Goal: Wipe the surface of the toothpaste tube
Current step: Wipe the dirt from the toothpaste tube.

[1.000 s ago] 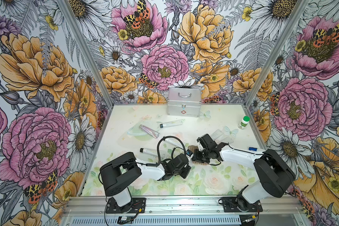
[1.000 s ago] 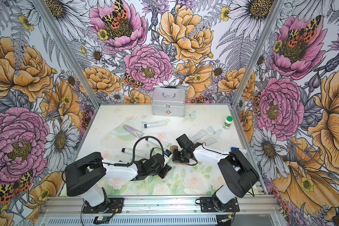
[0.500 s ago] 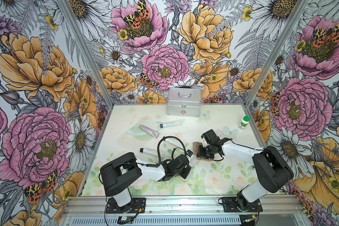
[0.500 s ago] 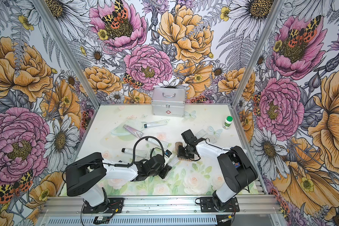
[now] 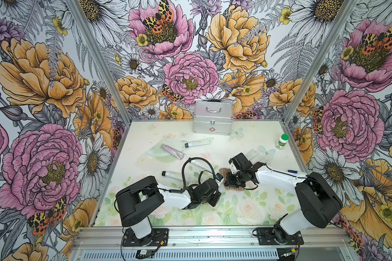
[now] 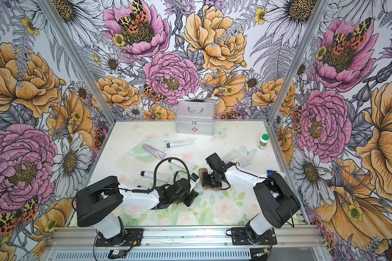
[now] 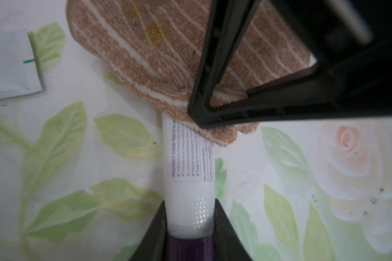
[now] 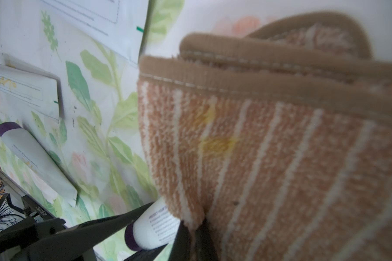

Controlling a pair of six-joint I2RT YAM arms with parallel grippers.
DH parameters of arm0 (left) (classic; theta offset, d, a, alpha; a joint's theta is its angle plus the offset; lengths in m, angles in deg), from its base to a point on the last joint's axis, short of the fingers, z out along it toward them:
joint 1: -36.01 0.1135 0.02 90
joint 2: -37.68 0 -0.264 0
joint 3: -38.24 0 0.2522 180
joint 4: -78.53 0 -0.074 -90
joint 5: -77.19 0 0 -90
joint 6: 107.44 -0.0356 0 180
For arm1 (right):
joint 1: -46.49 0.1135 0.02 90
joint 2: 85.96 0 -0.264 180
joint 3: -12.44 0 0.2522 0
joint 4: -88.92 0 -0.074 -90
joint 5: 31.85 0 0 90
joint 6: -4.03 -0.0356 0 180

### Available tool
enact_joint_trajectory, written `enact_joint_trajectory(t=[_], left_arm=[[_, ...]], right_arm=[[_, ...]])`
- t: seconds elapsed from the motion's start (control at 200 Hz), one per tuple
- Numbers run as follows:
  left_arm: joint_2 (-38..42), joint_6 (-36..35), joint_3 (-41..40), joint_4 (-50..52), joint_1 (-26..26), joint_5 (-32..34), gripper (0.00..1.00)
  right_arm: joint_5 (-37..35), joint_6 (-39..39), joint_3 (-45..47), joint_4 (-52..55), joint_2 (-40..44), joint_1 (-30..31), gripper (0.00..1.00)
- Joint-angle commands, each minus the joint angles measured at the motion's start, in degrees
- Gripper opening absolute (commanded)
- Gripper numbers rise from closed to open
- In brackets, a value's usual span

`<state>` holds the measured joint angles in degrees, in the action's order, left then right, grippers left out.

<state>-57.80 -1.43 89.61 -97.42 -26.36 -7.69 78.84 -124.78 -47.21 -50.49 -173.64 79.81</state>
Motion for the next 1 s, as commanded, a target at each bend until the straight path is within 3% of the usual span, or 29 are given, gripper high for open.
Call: enact_joint_trajectory(t=[0.0,0.265,0.49,0.64,0.996], left_arm=[[-0.59,-1.06,-0.71,-0.2,0.38,-1.15,0.25],[1.05,0.03,-2.33,-0.19,0.01,-0.86,0.25],[1.74,0.2,-3.33,-0.3,-0.03,-0.57,0.25],[1.48,0.07,-3.15,-0.3,0.04,-0.49,0.25],[0.75,-0.42,-2.29,-0.3,0.68,-0.99,0.25]], right_arm=[[2.43,-1.22,2.01,2.15,-0.15,0.81,0.0],[-4.77,2.61,-1.42,3.7,-5.71,-6.72,0.0],[-6.96,4.26,-6.63,5.09,-8.61,-9.32,0.0],[-4.61,4.14,-7.68,5.01,-9.48,-8.26,0.0],[1.1,-1.05,-3.21,2.83,-3.53,0.45,0.0]])
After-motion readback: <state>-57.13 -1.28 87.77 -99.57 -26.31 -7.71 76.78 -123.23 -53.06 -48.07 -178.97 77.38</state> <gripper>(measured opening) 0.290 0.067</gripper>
